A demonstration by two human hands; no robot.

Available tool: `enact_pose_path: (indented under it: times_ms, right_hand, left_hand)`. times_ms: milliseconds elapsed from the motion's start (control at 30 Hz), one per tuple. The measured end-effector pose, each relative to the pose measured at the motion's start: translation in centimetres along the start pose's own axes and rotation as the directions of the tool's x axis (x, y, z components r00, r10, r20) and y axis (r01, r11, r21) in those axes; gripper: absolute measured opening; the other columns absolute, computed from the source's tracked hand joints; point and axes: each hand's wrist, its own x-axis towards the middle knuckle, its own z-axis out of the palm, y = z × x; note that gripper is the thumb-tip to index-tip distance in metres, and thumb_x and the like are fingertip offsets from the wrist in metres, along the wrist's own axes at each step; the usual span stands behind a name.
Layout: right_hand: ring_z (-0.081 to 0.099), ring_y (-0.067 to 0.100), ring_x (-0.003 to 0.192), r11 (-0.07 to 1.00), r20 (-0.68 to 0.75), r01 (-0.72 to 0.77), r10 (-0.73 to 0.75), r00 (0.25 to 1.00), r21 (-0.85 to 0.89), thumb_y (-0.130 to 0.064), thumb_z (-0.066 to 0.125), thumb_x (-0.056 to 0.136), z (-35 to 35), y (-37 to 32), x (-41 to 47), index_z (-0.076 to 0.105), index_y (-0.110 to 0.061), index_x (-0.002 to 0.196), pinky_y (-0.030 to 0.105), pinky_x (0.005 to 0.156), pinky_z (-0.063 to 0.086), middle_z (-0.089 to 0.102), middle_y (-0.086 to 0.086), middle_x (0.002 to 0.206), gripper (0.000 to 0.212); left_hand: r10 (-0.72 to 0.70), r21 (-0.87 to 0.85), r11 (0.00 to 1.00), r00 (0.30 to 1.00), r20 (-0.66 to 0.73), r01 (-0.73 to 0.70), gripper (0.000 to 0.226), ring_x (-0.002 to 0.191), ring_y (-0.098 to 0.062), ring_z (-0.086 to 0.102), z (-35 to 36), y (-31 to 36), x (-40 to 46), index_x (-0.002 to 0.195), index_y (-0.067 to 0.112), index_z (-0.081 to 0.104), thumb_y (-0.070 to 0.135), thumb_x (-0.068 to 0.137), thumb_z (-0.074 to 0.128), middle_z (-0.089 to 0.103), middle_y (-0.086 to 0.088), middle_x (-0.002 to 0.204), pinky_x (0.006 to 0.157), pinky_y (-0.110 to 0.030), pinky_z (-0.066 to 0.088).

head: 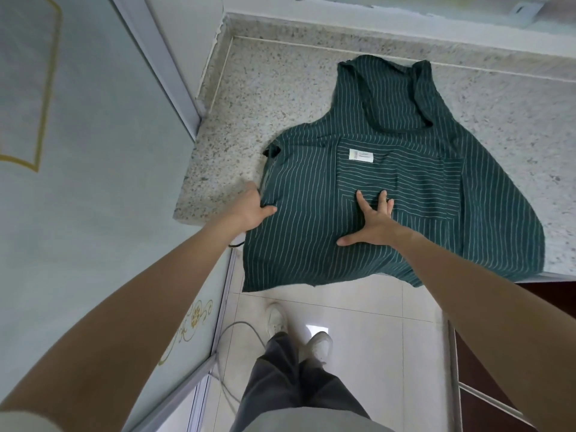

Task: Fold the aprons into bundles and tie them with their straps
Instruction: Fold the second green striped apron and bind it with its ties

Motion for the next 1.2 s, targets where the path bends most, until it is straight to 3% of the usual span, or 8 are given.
enact_pose_path:
  times_ms: [133, 267, 533, 633, 867, 967, 1067, 1200]
  right_hand:
    - [-0.004, 0.035, 0.145, 0.997, -0.089, -0.021, 0.027, 0.996, 0.071, -0.046, 0.069, 0.079, -0.7, 0.3, 0.5, -0.001, -0.029, 0.151, 0.049, 0.117, 0.014, -0.018, 0.013, 0.156, 0.102]
    - [0.038, 0.035, 0.130, 0.996, -0.234, -0.031, 0.050, 0.971, 0.083, -0.034, 0.061, 0.089, -2.3, -0.1, 0.9, 0.015, -0.022, 0.150, 0.046, 0.105, 0.039, 0.016, 0.013, 0.152, 0.077]
    - [0.027, 0.033, 0.136, 0.990, -0.282, 0.004, 0.036, 0.959, 0.138, -0.027, 0.057, 0.093, -5.9, -0.9, 1.9, 0.018, -0.018, 0.150, 0.039, 0.109, 0.033, 0.021, 0.013, 0.151, 0.069]
    - [0.036, 0.032, 0.131, 0.982, -0.314, 0.009, 0.052, 0.948, 0.189, -0.027, 0.055, 0.094, -8.2, -1.0, 3.1, 0.020, -0.017, 0.149, 0.036, 0.104, 0.036, 0.025, 0.015, 0.150, 0.066]
    - [0.058, 0.026, 0.072, 0.940, -0.346, -0.040, 0.163, 0.924, 0.337, -0.024, 0.049, 0.097, -14.5, 0.3, 8.8, 0.018, -0.022, 0.148, 0.034, 0.059, 0.046, 0.050, 0.021, 0.131, 0.059]
    - [0.064, 0.024, 0.069, 0.888, -0.258, -0.116, 0.252, 0.933, 0.446, -0.018, 0.054, 0.095, -16.7, 1.2, 11.8, 0.025, -0.019, 0.145, 0.039, 0.069, 0.057, 0.063, 0.019, 0.108, 0.058]
    - [0.067, 0.031, 0.086, 0.943, -0.186, -0.159, 0.220, 0.958, 0.291, -0.019, 0.060, 0.092, -19.1, 2.0, 14.6, 0.052, -0.003, 0.123, 0.045, 0.080, 0.056, 0.066, 0.020, 0.103, 0.036]
    - [0.064, 0.032, 0.085, 0.983, -0.337, -0.054, 0.111, 0.935, 0.174, -0.020, 0.056, 0.093, -23.8, 1.8, 16.8, 0.063, 0.000, 0.098, 0.041, 0.075, 0.055, 0.067, 0.019, 0.097, 0.022]
  left_hand:
    - [-0.001, 0.061, 0.998, 0.966, -0.260, 0.018, 0.058, 0.120, -0.032, 0.045, -0.2, 1.3, 1.1, 0.138, 0.004, 0.026, 0.022, 0.092, 0.055, 0.039, -0.018, 0.137, 0.095, -0.041, 0.042]
    - [0.096, 0.123, 0.990, 0.957, -0.275, -0.064, 0.054, 0.129, -0.027, 0.036, -1.0, 3.5, 3.0, 0.140, 0.012, 0.031, 0.017, 0.091, 0.054, 0.034, -0.012, 0.143, 0.105, -0.040, 0.034]
    - [0.232, 0.180, 0.961, 0.966, -0.109, -0.211, 0.050, 0.134, -0.024, 0.033, -2.3, 7.8, 8.2, 0.146, 0.014, 0.026, 0.015, 0.098, 0.040, 0.029, -0.009, 0.150, 0.110, -0.036, 0.031]
    - [0.276, 0.191, 0.945, 0.960, -0.041, -0.264, 0.046, 0.134, -0.024, 0.033, -2.7, 9.5, 10.6, 0.146, 0.014, 0.029, 0.013, 0.100, 0.034, 0.031, -0.009, 0.149, 0.111, -0.033, 0.028]
    - [0.275, 0.286, 0.919, 0.961, 0.026, -0.271, 0.039, 0.126, -0.029, 0.039, -2.3, 13.9, 18.1, 0.137, 0.023, 0.041, 0.016, 0.099, 0.041, 0.038, -0.013, 0.140, 0.105, -0.044, 0.035]
    - [0.254, 0.329, 0.905, 0.963, 0.090, -0.269, 0.039, 0.128, -0.030, 0.035, -1.9, 15.5, 21.3, 0.133, 0.033, 0.047, 0.023, 0.096, 0.050, 0.032, -0.012, 0.141, 0.106, -0.044, 0.034]
    - [0.215, 0.336, 0.913, 0.973, 0.089, -0.232, 0.045, 0.128, -0.032, 0.032, -1.7, 17.2, 24.1, 0.135, 0.034, 0.044, 0.033, 0.092, 0.057, 0.028, -0.014, 0.141, 0.105, -0.048, 0.034]
    - [0.127, 0.334, 0.938, 0.989, -0.080, -0.094, 0.051, 0.125, -0.031, 0.033, -2.5, 19.7, 26.9, 0.136, 0.027, 0.039, 0.035, 0.090, 0.058, 0.031, -0.015, 0.136, 0.101, -0.048, 0.031]
